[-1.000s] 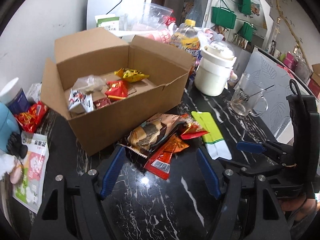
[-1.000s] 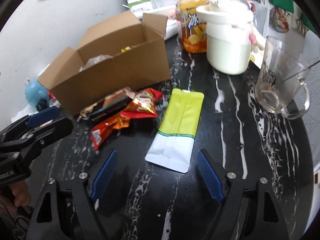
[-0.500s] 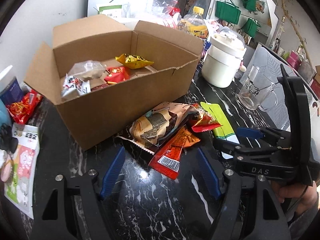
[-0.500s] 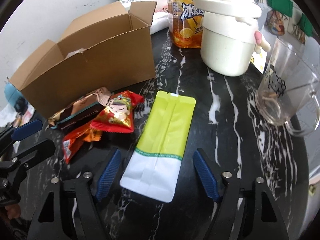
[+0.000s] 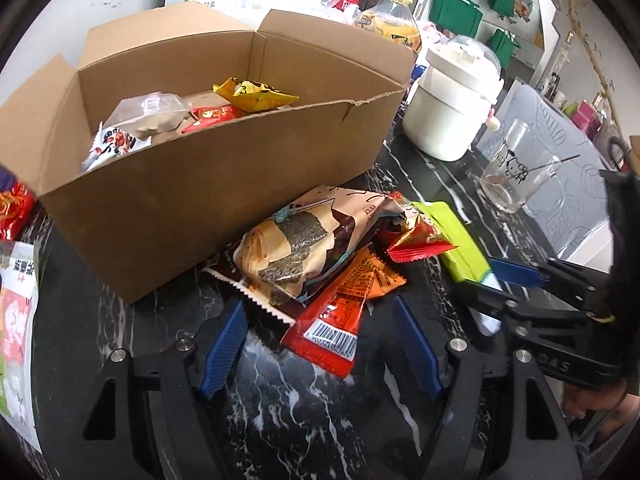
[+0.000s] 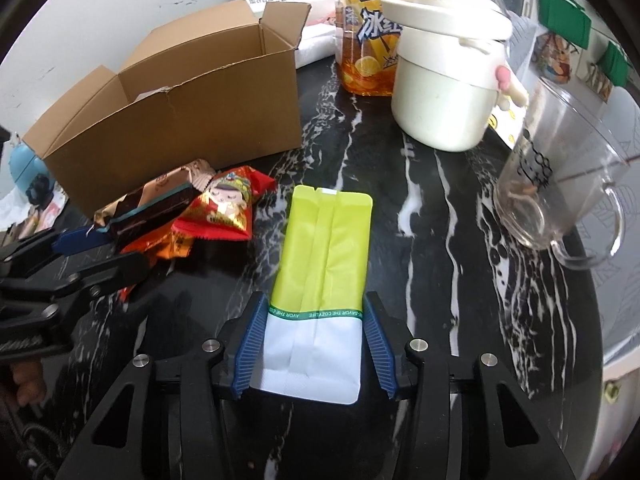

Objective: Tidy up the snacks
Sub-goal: 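Grasp the orange wafer bar with the left tool while the right tool grasps the lime-green pouch, then lift the wafer bar and green pouch and carry them over the box, then open both tools to drop the wafer bar and green pouch into the box, then withdraw both tools from the box toward the remaining snacks, then grasp the seaweed cracker pack with the left tool while the right tool grasps the red candy bag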

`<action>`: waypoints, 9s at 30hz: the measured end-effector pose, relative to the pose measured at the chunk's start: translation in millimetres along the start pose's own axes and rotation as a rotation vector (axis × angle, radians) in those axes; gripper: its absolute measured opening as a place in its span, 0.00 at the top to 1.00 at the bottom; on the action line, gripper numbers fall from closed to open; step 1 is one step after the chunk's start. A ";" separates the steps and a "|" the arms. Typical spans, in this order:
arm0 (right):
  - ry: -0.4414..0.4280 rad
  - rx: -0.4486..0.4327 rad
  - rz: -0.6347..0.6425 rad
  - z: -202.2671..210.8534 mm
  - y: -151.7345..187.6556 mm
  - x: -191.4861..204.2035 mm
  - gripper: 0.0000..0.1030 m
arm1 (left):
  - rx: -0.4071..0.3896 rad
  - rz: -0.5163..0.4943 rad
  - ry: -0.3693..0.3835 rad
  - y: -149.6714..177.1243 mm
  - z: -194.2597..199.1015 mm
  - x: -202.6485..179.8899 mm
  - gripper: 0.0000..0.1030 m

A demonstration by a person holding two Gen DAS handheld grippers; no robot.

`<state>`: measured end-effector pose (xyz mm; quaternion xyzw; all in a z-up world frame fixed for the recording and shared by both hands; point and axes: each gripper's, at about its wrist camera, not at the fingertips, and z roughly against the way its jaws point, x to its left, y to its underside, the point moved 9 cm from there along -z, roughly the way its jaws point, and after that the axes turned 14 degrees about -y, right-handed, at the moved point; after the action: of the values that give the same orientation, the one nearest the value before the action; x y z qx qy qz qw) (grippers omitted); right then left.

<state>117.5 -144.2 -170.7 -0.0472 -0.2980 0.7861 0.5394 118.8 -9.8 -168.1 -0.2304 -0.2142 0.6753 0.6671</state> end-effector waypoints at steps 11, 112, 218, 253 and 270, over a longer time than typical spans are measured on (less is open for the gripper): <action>0.001 -0.004 -0.046 16.9 19.8 -8.7 0.53 | -0.025 -0.103 -0.053 6.4 1.3 -15.3 0.72; -0.314 -0.290 0.297 115.2 -111.1 131.0 0.58 | -0.381 0.022 -0.073 -98.9 167.8 39.9 0.78; -0.042 -0.358 0.305 160.0 -129.8 104.4 0.15 | -0.488 -0.113 -0.210 -132.5 211.6 17.7 0.22; -0.043 -0.133 0.125 46.3 -34.4 56.1 0.15 | -0.193 -0.046 -0.141 -25.3 103.0 23.0 0.22; -0.067 -0.046 0.109 -25.2 -63.7 40.0 0.17 | -0.162 -0.005 -0.162 -26.7 71.2 45.8 0.22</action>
<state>163.1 -83.3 -148.4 -0.0493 -0.3307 0.8084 0.4844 97.5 37.8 -96.2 -0.2274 -0.3220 0.6704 0.6286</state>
